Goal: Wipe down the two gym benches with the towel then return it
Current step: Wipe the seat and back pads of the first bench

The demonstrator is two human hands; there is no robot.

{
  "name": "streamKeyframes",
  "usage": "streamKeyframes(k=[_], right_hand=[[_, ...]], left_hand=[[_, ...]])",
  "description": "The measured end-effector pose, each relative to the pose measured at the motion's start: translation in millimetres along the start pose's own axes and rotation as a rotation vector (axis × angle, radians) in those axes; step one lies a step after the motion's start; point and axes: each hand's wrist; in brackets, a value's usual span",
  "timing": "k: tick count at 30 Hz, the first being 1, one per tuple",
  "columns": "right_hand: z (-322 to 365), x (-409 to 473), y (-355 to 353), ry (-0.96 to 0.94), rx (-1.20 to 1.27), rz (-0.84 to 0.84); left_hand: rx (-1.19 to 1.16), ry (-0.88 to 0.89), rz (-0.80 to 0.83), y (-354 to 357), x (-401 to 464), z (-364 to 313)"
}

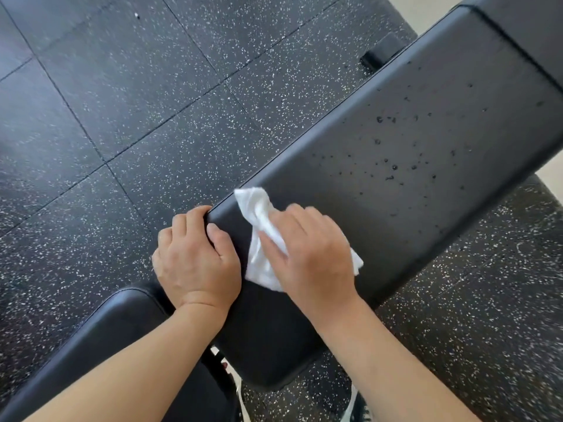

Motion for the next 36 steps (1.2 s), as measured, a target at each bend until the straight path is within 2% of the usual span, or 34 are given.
streamKeyframes(k=[3,5,7,11,14,19,23,26,30,33,36], right_hand=[[-39.8,-73.4,-32.3,-0.088,0.017,0.050],[-66.0,-84.9,-45.4,-0.161,0.010,0.044],[-77.8,-67.5,-42.5,-0.188,-0.013,0.004],[-53.6,3.1,-10.3,0.015,-0.060,-0.131],[-18.1,59.2,16.0,0.125,-0.053,-0.124],[9.9,100.6,33.2,0.048,-0.065,-0.055],[-1.8,52.1,10.9,-0.123,-0.059,0.052],[-24.8,-11.8,-16.0,-0.174,-0.049,0.135],[-50.9,-48.8,-34.8,-0.174,-0.155,0.082],[-37.6,-19.6,-16.4,-0.159,-0.179,-0.001],[-20.0,34.3,8.2,-0.068,-0.126,-0.072]], left_hand=[[-0.012,0.004,-0.020,0.2,0.2,0.9],[-0.019,0.015,-0.020,0.7,0.6,1.2],[-0.019,0.009,-0.014,0.4,1.1,1.0],[-0.024,0.013,-0.001,-1.6,1.9,1.1],[-0.023,0.010,0.004,-2.2,2.0,0.8],[-0.004,0.004,0.015,-1.5,1.9,0.5],[0.003,0.007,0.014,-0.5,2.1,1.9],[-0.010,0.005,-0.001,0.2,1.8,2.1],[-0.020,0.012,-0.016,1.3,1.9,4.2],[-0.019,0.015,-0.014,1.5,1.9,5.2],[-0.027,0.008,-0.013,1.2,1.7,4.0]])
Point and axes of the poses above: each hand's wrist, its own x-axis towards the middle knuckle, its own y-axis out of the palm, z = x × y, and after that the axes turned 7 degrees about -x, right-handed
